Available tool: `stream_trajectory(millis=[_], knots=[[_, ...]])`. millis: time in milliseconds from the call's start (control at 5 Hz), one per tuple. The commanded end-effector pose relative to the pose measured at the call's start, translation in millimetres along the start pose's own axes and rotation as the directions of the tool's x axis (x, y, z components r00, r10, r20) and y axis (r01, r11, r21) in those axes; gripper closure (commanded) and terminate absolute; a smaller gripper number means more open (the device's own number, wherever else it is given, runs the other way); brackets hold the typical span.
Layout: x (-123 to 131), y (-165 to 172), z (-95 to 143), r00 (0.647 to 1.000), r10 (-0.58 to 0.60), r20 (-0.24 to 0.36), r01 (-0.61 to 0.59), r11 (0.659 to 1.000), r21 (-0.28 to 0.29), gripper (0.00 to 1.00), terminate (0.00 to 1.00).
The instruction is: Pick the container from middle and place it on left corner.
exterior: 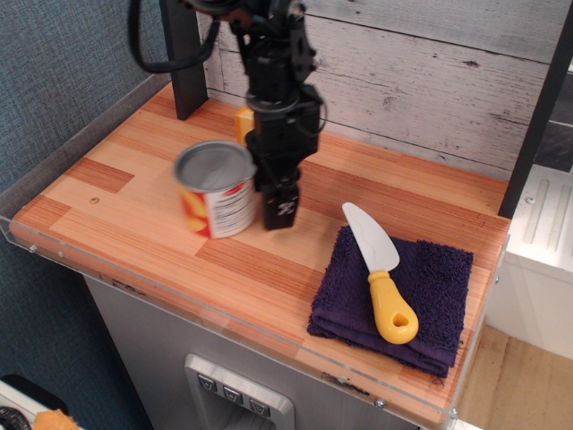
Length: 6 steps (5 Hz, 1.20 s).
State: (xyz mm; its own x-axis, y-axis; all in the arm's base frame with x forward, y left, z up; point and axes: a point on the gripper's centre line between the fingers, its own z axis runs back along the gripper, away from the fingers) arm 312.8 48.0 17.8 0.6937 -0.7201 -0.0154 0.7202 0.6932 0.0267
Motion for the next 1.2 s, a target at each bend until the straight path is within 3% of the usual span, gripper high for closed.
stream_trajectory(millis=[0, 400, 600, 1000], knots=[[-43, -3, 30, 0.997, 0.062, -0.039, -0.059, 0.996, 0.07, 0.0, 0.0], [-74, -5, 29, 0.985, 0.146, -0.095, -0.139, 0.987, 0.081, 0.0, 0.0], [-80, -6, 32, 0.984, 0.155, -0.088, -0.148, 0.986, 0.081, 0.0, 0.0], [-61, 4, 48, 0.987, 0.161, -0.027, -0.158, 0.984, 0.086, 0.0, 0.0]])
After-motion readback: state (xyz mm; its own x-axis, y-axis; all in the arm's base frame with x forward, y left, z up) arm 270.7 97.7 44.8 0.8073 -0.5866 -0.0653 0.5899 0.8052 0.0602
